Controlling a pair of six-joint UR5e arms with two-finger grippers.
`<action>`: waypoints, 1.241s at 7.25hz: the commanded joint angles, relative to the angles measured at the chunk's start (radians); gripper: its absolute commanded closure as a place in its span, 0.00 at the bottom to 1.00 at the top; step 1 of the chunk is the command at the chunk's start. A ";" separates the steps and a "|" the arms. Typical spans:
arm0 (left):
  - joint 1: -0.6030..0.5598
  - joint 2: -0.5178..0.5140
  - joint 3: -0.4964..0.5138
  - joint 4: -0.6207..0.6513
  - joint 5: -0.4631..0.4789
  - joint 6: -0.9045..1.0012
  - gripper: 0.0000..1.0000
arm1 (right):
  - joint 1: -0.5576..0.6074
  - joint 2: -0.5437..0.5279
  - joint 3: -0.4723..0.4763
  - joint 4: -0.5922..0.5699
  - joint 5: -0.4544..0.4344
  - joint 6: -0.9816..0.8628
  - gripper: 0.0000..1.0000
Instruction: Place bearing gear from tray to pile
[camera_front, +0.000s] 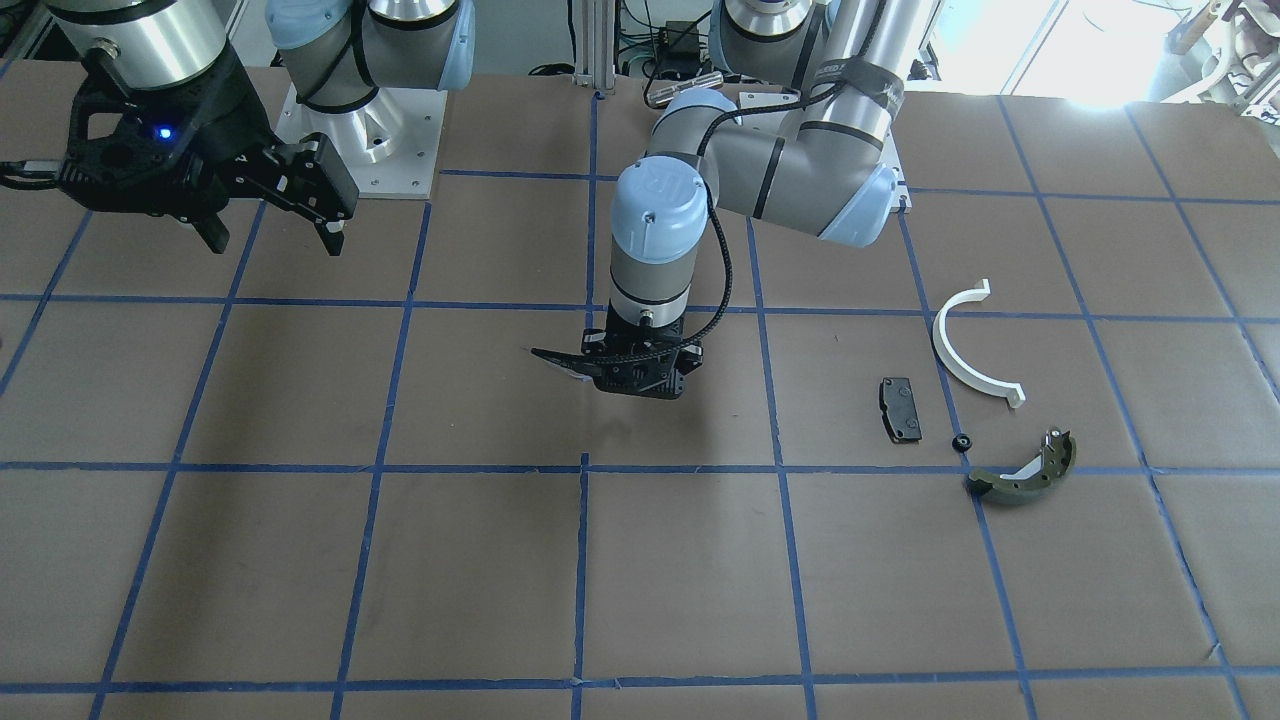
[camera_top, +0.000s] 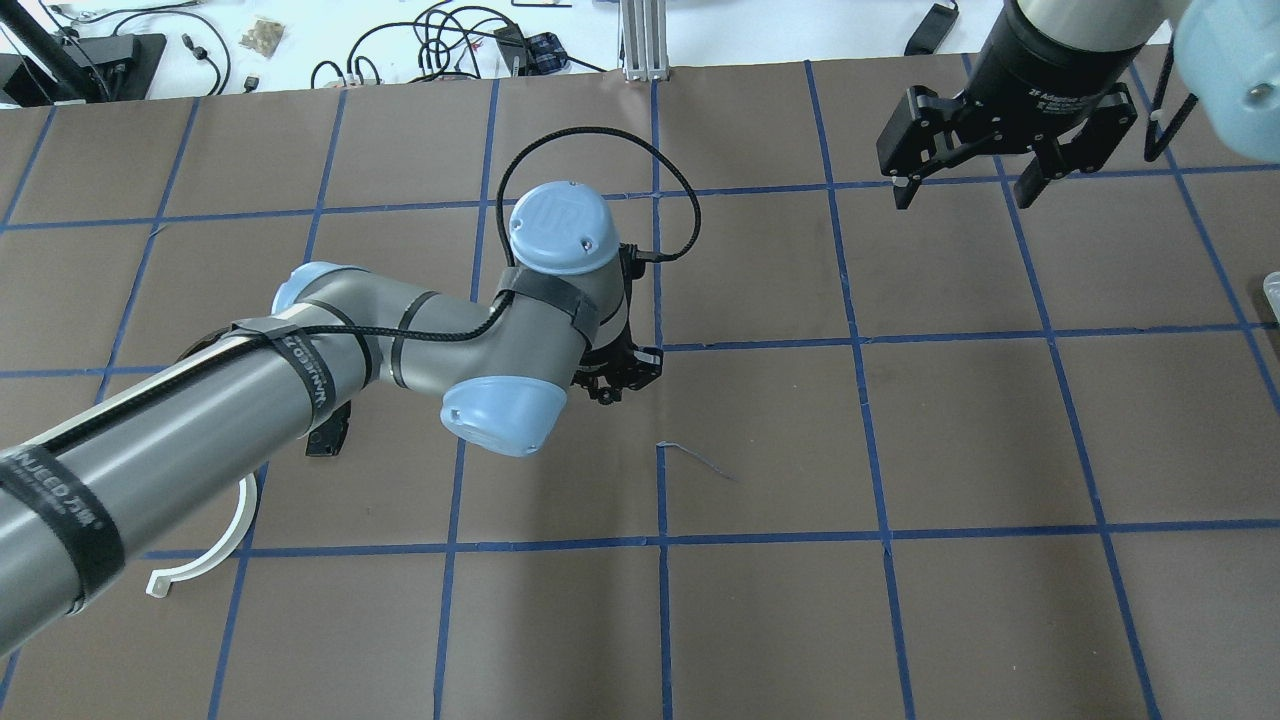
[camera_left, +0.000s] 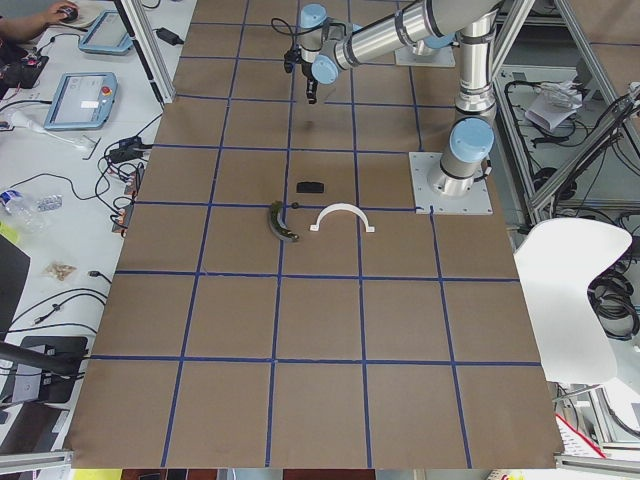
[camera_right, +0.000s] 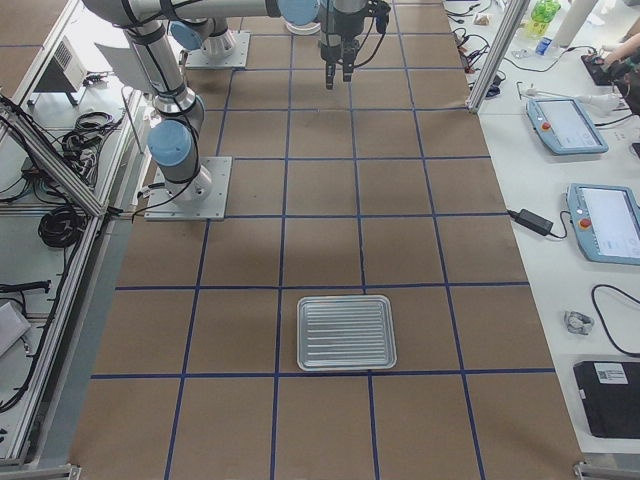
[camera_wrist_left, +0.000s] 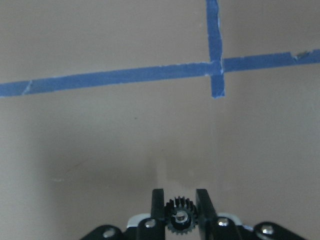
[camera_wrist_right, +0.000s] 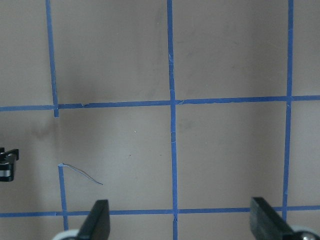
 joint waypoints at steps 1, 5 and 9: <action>0.093 0.092 0.003 -0.120 0.030 0.103 0.92 | 0.002 0.000 0.004 0.010 -0.039 0.002 0.00; 0.364 0.205 -0.149 -0.107 0.050 0.506 0.95 | 0.004 0.003 -0.004 0.009 -0.056 0.001 0.00; 0.675 0.140 -0.192 0.043 0.046 0.991 0.99 | 0.004 -0.002 0.004 -0.001 -0.055 -0.012 0.00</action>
